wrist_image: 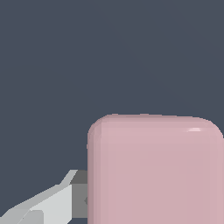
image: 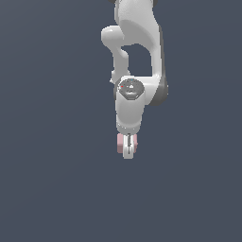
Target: Pick up the object and move it to a goal position.
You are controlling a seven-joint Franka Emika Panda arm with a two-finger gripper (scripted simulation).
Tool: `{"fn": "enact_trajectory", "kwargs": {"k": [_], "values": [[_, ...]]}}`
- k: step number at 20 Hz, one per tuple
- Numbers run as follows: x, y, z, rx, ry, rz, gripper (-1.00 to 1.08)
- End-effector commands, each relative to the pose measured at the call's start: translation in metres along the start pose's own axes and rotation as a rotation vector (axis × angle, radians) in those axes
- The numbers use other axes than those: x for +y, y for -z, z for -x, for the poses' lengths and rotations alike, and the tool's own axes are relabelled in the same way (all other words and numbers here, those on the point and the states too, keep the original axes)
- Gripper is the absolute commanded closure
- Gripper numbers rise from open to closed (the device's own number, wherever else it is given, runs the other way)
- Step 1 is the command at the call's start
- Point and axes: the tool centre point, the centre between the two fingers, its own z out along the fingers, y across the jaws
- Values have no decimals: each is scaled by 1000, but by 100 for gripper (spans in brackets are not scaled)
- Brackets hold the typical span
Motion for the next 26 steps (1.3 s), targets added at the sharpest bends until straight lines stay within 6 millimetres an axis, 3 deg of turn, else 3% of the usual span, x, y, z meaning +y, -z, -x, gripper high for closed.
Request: {"fn": "enact_trajectory", "kwargs": {"k": [1,13,26], "values": [[-12,14,17,0,0,0,108],[-62,66,85,0,0,0,108],[-98,102,131,-1,1,1,108]]}}
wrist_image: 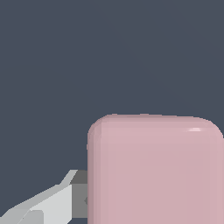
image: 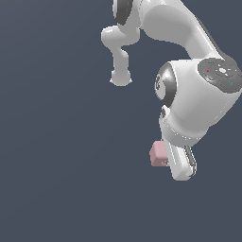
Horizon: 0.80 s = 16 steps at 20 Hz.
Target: Pick up the object and move it to a goal position.
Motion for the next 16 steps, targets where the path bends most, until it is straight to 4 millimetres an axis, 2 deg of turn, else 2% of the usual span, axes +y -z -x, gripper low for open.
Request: {"fn": "enact_trajectory", "kwargs": {"k": [1,16], "values": [[-6,6,7,0,0,0,108],[-19,18,22,-1,0,0,108]]}}
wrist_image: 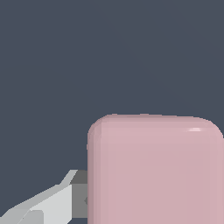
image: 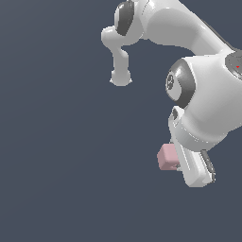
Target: Pick up the object and move it to a goal position.
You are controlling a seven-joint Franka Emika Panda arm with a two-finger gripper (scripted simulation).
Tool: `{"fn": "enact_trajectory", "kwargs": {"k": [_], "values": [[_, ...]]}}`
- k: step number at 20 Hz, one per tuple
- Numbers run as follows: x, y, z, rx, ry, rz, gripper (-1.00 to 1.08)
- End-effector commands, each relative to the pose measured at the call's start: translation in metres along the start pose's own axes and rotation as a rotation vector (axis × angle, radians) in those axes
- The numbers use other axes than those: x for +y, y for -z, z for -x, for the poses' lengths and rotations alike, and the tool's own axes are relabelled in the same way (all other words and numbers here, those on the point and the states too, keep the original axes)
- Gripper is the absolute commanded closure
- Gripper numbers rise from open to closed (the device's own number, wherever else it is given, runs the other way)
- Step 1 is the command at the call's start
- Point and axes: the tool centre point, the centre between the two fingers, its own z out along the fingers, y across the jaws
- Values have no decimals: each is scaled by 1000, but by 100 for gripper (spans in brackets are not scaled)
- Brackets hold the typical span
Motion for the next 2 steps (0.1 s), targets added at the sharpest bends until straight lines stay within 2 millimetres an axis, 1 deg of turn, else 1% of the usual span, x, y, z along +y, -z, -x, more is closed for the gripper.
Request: {"fn": "enact_trajectory", "kwargs": {"k": [1,2], "values": [[-1,1,1,0,0,-1,108],[-1,1,1,0,0,-1,108]]}}
